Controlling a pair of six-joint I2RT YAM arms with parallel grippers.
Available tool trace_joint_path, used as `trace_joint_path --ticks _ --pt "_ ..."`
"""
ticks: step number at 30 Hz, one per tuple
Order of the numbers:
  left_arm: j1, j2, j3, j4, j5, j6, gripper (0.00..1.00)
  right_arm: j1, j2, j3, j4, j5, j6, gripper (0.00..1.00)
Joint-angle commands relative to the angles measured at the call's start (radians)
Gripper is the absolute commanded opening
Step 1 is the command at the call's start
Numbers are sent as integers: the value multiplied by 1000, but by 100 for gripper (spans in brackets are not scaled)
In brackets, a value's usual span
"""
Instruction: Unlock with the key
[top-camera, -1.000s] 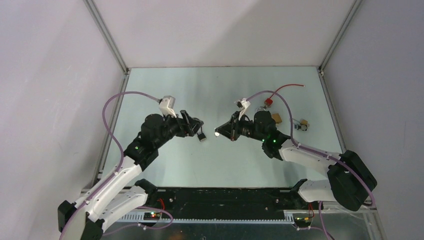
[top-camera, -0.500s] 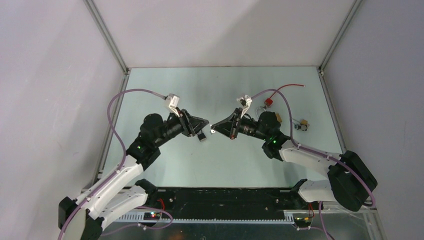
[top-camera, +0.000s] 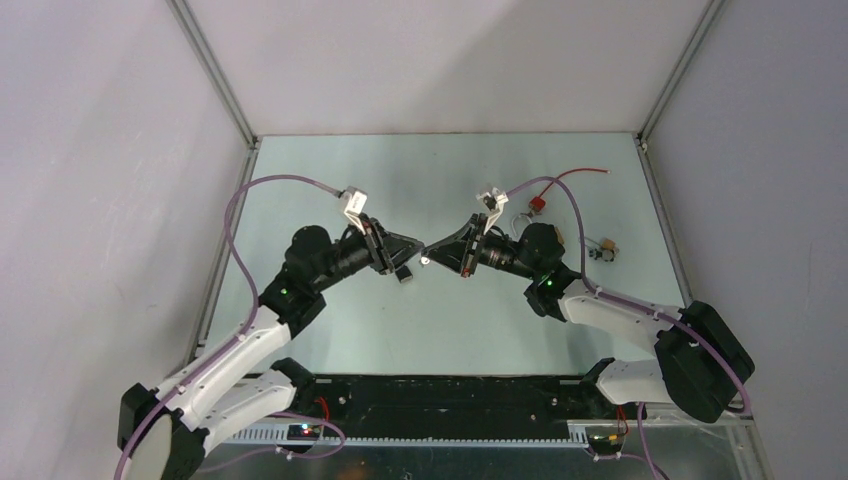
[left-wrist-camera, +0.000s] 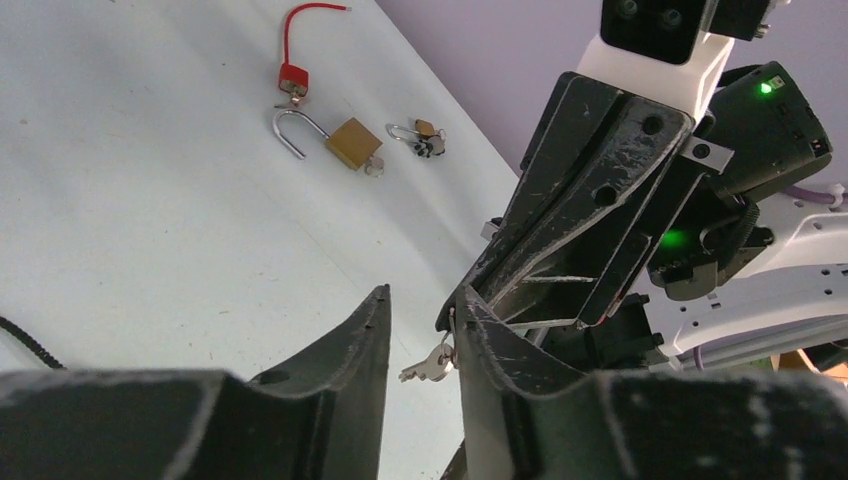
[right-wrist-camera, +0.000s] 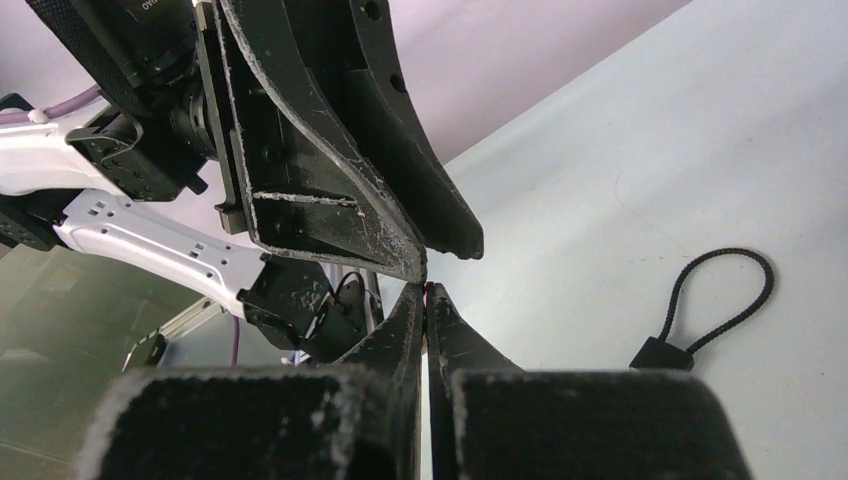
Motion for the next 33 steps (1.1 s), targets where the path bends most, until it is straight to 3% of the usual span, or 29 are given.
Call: trace_joint_path --ticks 1,7,14,18,22,26,33 --pt "-17 8 2 49 41 -6 32 -3 5 0 67 -8 4 0" --pt "-25 8 5 59 58 -1 3 -3 9 0 82 8 14 0" --pt "-27 -3 -3 60 24 -16 0 -4 18 0 87 18 18 4" --pt "-26 -24 -17 56 -70 -26 0 -5 8 0 54 31 0 23" --pt "-26 -40 -20 38 -129 -33 0 -5 -17 -1 -3 63 -36 56" --pt "-26 -44 -11 5 -177 -35 0 -4 -49 0 -73 110 -85 66" --pt "-25 -38 35 -106 -283 -67 0 51 -122 0 -186 299 -259 69"
